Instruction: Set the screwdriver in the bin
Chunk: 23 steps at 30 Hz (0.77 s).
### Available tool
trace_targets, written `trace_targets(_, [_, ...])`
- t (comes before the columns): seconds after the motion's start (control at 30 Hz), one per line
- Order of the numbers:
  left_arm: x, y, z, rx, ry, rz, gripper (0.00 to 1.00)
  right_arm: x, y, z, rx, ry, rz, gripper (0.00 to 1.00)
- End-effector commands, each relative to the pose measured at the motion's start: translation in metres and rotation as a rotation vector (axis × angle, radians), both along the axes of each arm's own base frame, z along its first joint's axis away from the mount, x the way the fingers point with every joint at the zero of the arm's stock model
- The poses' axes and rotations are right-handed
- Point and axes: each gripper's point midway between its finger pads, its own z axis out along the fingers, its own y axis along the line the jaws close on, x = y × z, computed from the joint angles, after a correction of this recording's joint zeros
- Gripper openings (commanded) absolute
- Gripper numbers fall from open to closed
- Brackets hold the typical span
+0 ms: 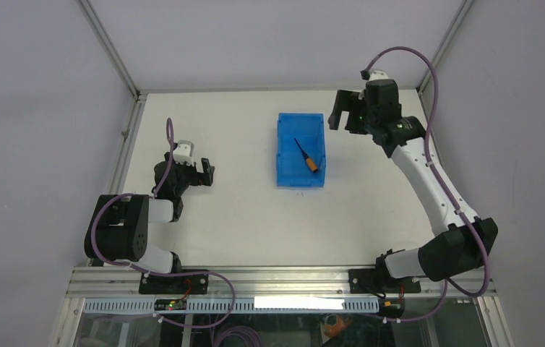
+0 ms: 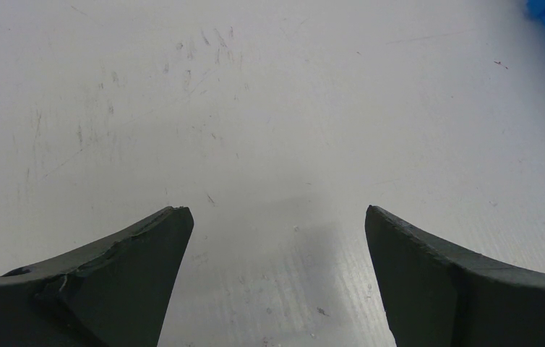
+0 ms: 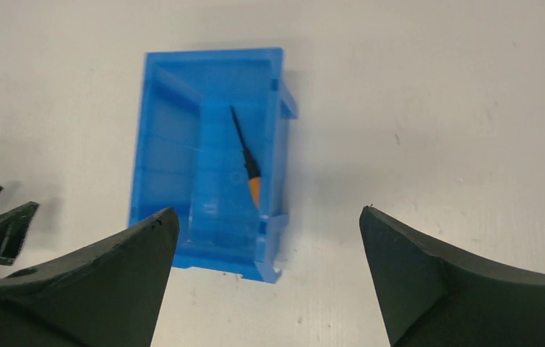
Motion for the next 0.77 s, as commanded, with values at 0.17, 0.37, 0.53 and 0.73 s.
trace_targets(0.17, [0.014, 0.0, 0.025, -0.012, -0.093, -0.008, 0.99, -0.021, -0.073, -0.056, -0.054, -0.088, -0.181, 0.99])
trace_targets(0.37, [0.014, 0.0, 0.024, -0.012, -0.091, -0.008, 0.99, -0.037, -0.092, -0.111, -0.097, -0.064, -0.267, 0.99])
trace_targets(0.53, [0.014, 0.0, 0.024, -0.012, -0.093, -0.007, 0.99, -0.043, -0.093, -0.139, -0.106, -0.01, -0.27, 0.99])
trace_targets(0.73, [0.014, 0.0, 0.024, -0.012, -0.092, -0.008, 0.99, -0.043, -0.094, -0.148, -0.104, -0.021, -0.274, 0.99])
